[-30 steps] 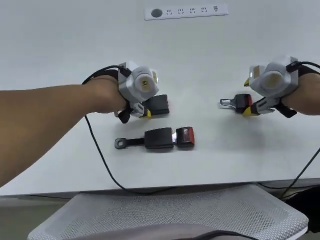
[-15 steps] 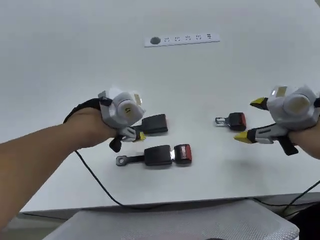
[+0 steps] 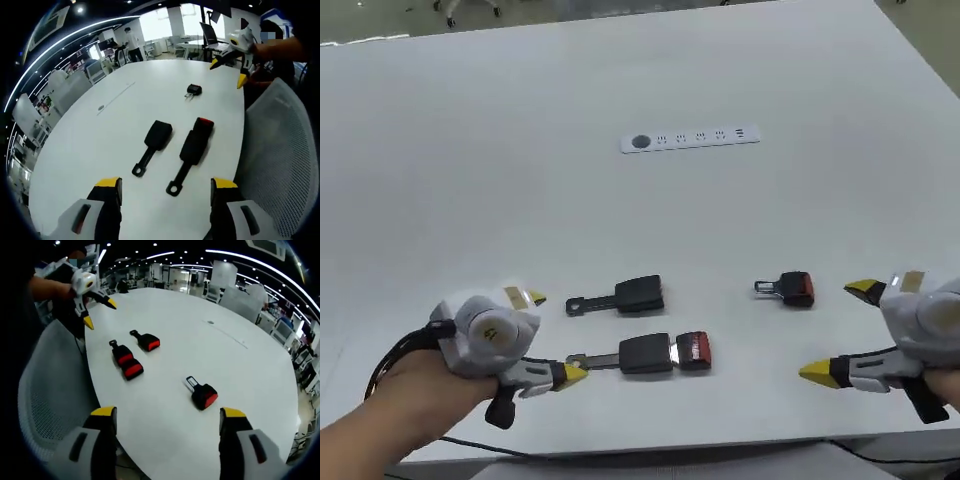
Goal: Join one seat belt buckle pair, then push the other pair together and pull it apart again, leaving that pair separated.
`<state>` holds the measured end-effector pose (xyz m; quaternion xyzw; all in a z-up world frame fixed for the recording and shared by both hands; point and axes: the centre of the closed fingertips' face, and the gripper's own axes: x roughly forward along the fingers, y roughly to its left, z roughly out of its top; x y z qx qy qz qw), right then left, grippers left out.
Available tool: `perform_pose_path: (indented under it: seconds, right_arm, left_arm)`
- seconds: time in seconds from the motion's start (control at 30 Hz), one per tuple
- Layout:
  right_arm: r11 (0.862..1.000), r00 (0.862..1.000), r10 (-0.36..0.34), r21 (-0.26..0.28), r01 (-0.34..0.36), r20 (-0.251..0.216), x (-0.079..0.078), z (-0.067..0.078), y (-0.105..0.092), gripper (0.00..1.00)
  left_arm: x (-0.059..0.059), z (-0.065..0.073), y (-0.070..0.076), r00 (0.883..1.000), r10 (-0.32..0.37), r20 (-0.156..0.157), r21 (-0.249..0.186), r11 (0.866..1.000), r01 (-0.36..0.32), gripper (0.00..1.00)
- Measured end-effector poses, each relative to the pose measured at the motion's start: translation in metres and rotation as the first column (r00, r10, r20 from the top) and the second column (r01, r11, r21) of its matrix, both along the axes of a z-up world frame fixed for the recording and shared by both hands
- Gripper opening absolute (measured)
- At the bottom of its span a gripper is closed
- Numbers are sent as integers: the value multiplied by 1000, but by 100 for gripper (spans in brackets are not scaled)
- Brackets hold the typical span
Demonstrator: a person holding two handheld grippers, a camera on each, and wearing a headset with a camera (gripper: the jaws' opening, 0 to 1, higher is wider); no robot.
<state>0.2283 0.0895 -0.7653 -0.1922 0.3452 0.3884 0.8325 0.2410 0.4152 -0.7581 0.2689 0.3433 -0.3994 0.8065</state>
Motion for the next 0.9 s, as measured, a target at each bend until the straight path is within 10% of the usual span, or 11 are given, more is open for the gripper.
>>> perform_pose_path:
  seconds: [0.23, 0.9]
  right_arm:
    - [999, 999, -37, -25, 37, 8, -13, 2, -15, 96]
    - [998, 995, -59, -25, 61, 84, -26, 16, -18, 100]
  left_arm:
    - [-14, 6, 31, 995, 102, -5, -43, 994, -102, 85]
    - [-40, 14, 34, 982, 188, 26, -126, 975, -183, 100]
